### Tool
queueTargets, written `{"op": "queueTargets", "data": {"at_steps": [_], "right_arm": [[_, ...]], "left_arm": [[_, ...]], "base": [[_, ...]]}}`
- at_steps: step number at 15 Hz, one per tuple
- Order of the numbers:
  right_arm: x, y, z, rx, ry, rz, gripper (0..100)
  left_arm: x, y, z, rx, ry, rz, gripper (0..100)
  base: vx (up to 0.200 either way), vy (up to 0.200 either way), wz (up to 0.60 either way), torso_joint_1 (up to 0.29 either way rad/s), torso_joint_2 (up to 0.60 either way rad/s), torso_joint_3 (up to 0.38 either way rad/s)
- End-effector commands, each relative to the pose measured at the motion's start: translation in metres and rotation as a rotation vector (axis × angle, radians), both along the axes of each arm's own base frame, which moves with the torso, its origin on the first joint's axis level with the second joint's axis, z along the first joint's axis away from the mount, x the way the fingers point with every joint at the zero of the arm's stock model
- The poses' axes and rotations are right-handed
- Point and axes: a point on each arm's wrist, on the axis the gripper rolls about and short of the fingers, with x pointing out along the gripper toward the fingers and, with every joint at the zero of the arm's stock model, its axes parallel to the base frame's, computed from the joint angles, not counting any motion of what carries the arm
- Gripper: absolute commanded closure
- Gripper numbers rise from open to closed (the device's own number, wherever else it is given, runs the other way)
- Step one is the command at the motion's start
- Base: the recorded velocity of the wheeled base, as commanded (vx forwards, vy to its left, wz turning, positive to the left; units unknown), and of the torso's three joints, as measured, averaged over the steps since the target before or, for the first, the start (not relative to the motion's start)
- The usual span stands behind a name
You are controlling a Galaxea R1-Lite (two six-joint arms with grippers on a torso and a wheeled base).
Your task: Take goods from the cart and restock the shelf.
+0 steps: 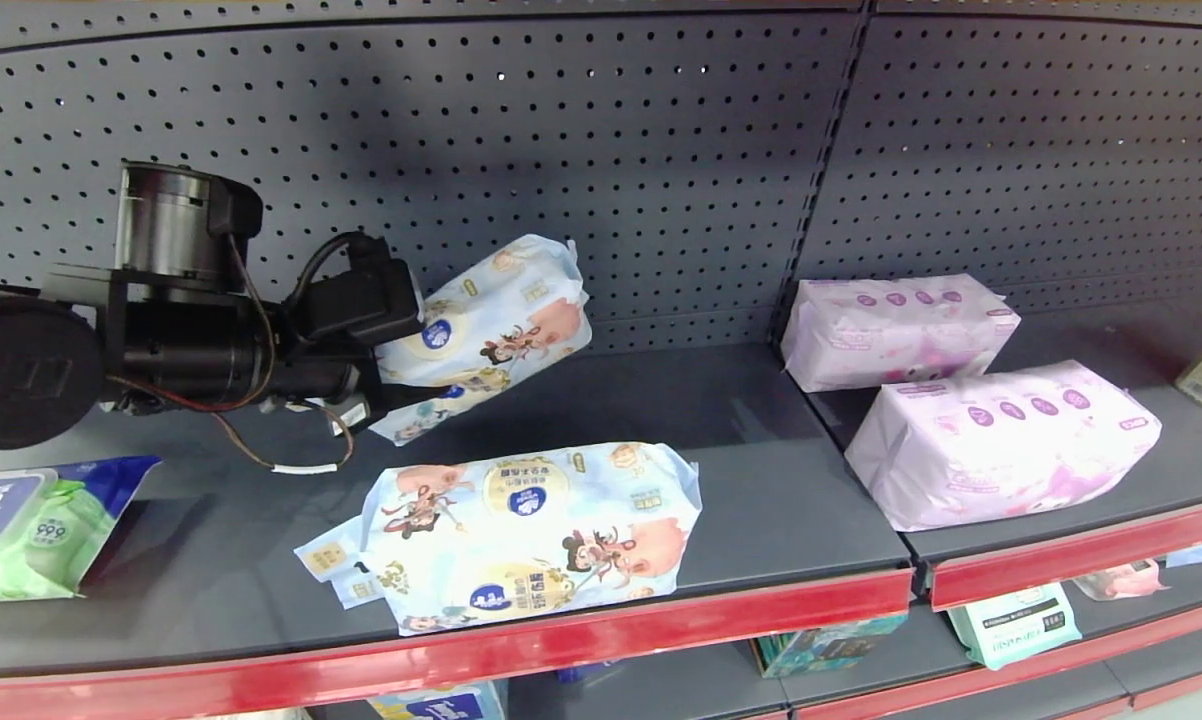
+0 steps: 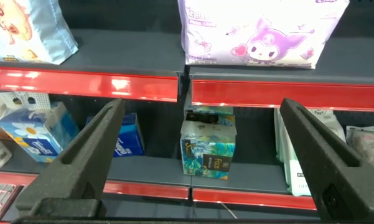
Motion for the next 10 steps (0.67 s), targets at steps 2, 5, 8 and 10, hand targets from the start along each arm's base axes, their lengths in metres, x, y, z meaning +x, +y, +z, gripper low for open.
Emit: {"op": "queueTargets", "data": {"at_steps": [2, 5, 8, 10], "right_arm": [[0.000, 0.000, 0.000, -0.002, -0.001, 0.000, 0], [0.000, 0.000, 0.000, -0.002, -0.001, 0.000, 0], [0.000, 0.000, 0.000, -0.004, -0.002, 0.000, 0], [0.000, 0.000, 0.000, -0.004, -0.002, 0.000, 0]], "left_arm": [[0.004, -0.011, -0.005, 0.005, 0.013, -0.029, 100], [0.007, -0.016, -0.009, 0.025, 0.010, -0.054, 100], [0.011, -0.018, -0.013, 0.052, 0.002, -0.073, 100], [0.014, -0.020, -0.017, 0.061, 0.006, -0.085, 100]], "base": [[0.000, 0.000, 0.00, 0.000, 0.00, 0.000], [0.000, 0.000, 0.00, 0.000, 0.00, 0.000], [0.000, 0.000, 0.00, 0.000, 0.00, 0.000], [0.000, 0.000, 0.00, 0.000, 0.00, 0.000]]}}
